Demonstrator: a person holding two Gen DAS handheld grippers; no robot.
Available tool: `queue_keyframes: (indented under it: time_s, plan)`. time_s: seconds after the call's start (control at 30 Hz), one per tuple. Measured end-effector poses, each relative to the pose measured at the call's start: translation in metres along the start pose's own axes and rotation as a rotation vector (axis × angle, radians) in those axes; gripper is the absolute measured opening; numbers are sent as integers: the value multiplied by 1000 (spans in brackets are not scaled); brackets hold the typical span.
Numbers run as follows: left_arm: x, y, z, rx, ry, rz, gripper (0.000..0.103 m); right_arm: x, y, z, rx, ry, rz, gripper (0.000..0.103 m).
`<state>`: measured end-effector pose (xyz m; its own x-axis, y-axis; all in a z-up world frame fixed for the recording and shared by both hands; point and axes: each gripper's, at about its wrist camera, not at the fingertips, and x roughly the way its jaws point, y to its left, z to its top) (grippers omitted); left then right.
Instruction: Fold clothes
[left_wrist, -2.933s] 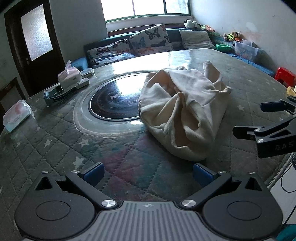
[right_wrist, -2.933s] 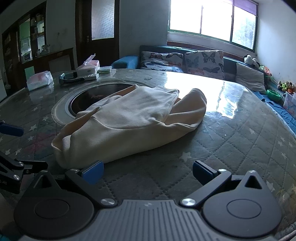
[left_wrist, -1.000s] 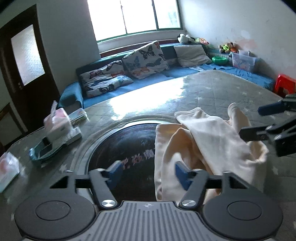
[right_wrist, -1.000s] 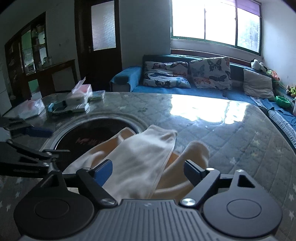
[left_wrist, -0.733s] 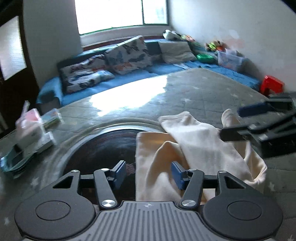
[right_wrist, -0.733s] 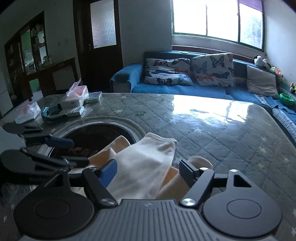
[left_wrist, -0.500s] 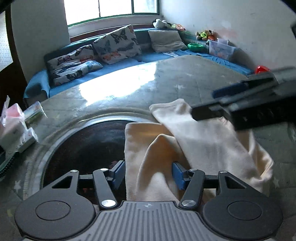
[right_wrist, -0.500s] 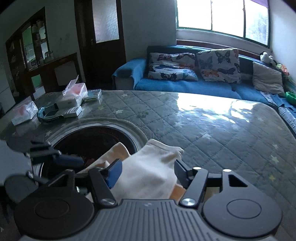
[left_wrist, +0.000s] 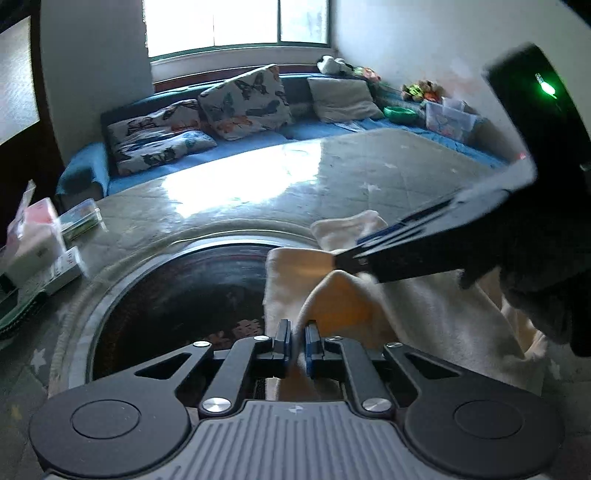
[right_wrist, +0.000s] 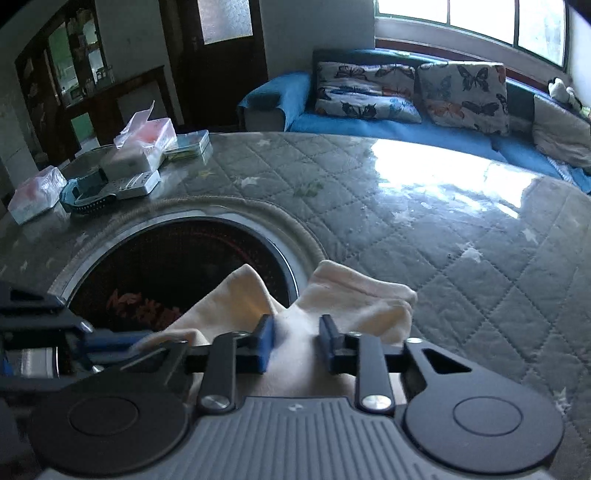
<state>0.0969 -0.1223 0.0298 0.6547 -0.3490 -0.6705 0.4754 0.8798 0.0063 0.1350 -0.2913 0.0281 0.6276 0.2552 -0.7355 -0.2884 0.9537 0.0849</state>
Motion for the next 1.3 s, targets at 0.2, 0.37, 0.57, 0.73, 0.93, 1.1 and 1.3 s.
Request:
queue_keyframes:
  time_s: [0.2, 0.37, 0.57, 0.73, 0.93, 1.1, 1.3]
  plan:
    - [-15, 5, -2, -29, -30, 46, 8, -30, -5, -4, 13, -66, -25, 5]
    - [-35, 15, -10, -66, -48, 101, 7, -62, -13, -10, 29, -128, -67, 5]
    - [-76, 36, -24, -138, -94, 172, 7, -116, -33, -31, 83, -218, -117, 5]
    - [-117, 53, -54, -215, -105, 234, 7, -158, -51, -57, 140, -278, -194, 5]
    - [-160, 67, -95, -298, -93, 299, 7, -191, -69, -99, 200, -296, -309, 5]
    - [-184, 69, -115, -319, -89, 319, 7, -200, -81, -135, 247, -250, -381, 5]
    - [-201, 60, -125, -295, -91, 310, 12, -194, -84, -153, 258, -181, -387, 9]
